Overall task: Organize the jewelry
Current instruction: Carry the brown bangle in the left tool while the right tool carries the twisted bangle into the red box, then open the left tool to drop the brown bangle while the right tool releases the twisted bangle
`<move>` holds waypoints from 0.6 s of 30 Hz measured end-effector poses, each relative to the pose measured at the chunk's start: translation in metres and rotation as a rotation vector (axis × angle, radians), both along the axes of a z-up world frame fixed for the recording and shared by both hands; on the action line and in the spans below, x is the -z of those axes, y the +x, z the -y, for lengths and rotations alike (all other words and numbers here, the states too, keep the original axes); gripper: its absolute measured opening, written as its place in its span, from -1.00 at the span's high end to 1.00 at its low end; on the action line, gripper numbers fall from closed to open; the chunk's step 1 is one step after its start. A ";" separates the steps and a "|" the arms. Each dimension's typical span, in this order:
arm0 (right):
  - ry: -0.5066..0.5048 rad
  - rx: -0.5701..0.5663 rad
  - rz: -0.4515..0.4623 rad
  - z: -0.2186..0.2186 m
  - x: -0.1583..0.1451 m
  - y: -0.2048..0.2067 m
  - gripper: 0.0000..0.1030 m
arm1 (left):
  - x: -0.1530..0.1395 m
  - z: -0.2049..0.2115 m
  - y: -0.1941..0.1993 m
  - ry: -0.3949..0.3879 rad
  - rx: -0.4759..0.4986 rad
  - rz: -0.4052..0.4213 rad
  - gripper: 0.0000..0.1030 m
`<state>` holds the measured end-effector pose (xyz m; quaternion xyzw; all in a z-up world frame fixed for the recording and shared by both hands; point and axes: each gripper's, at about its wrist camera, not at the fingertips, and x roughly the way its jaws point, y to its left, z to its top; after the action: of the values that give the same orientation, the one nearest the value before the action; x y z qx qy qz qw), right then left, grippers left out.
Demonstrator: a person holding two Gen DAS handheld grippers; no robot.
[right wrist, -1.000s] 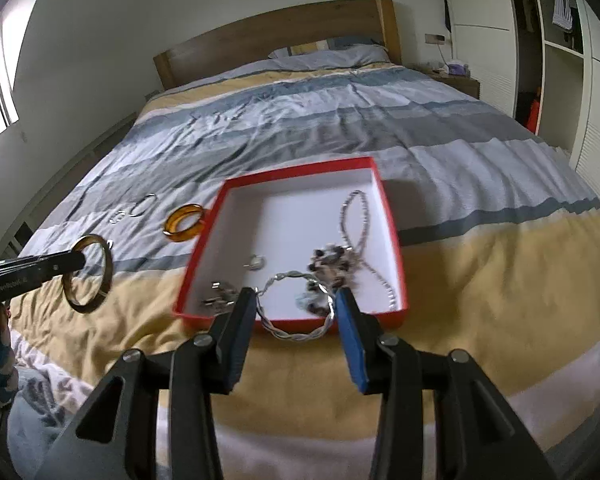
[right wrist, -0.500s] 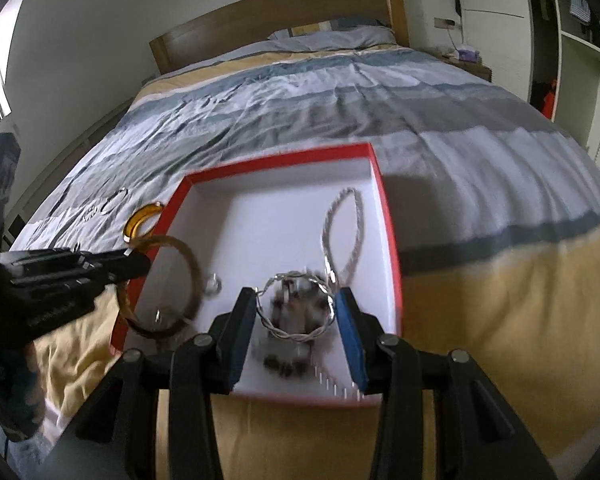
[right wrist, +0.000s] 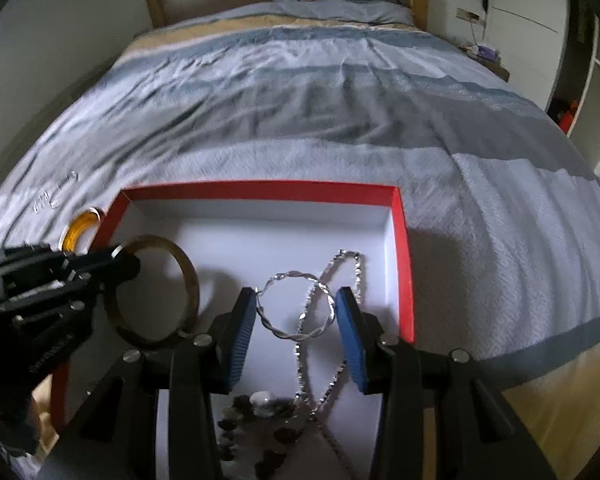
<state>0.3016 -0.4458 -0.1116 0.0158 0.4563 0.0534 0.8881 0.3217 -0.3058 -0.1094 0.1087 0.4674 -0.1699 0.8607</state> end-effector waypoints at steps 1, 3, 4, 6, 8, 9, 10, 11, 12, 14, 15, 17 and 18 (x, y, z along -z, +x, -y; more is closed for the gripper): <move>-0.011 -0.011 -0.005 -0.002 0.001 0.000 0.24 | 0.000 0.001 -0.001 0.005 0.001 0.005 0.82; -0.041 -0.025 -0.016 -0.006 0.003 0.000 0.23 | 0.001 0.002 -0.001 0.011 0.000 0.014 0.81; -0.060 -0.030 -0.021 -0.008 0.004 0.001 0.22 | 0.001 0.001 -0.001 0.013 -0.002 0.016 0.78; -0.105 -0.053 -0.032 -0.012 0.007 0.000 0.22 | 0.001 0.001 -0.001 0.014 -0.004 0.019 0.78; -0.120 -0.070 -0.034 -0.013 0.007 -0.001 0.21 | 0.001 0.002 -0.003 0.022 -0.004 0.024 0.78; -0.126 -0.071 -0.037 -0.012 0.007 -0.001 0.21 | 0.001 0.002 -0.003 0.025 -0.003 0.024 0.78; -0.132 -0.072 -0.038 -0.012 0.006 -0.002 0.21 | 0.000 0.002 -0.003 0.023 -0.005 0.020 0.78; -0.136 -0.072 -0.037 -0.012 0.005 -0.004 0.21 | 0.000 0.002 -0.003 0.014 -0.004 0.013 0.77; -0.132 -0.071 -0.037 -0.011 0.004 -0.005 0.21 | -0.001 0.001 -0.004 0.002 -0.002 0.002 0.76; -0.112 -0.063 -0.035 -0.008 0.000 -0.009 0.18 | -0.003 0.000 -0.006 -0.005 0.005 -0.002 0.68; -0.112 -0.059 -0.032 -0.007 -0.002 -0.011 0.13 | -0.005 0.000 -0.008 -0.004 0.007 0.001 0.66; -0.114 -0.047 -0.024 -0.005 -0.008 -0.018 0.12 | -0.011 -0.001 -0.014 -0.004 0.008 0.012 0.41; -0.107 -0.044 -0.021 -0.003 -0.010 -0.020 0.12 | -0.015 -0.002 -0.017 -0.007 0.005 0.021 0.35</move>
<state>0.2816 -0.4428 -0.1012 -0.0411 0.4682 0.0481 0.8814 0.3048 -0.3036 -0.0939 0.1084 0.4574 -0.1725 0.8656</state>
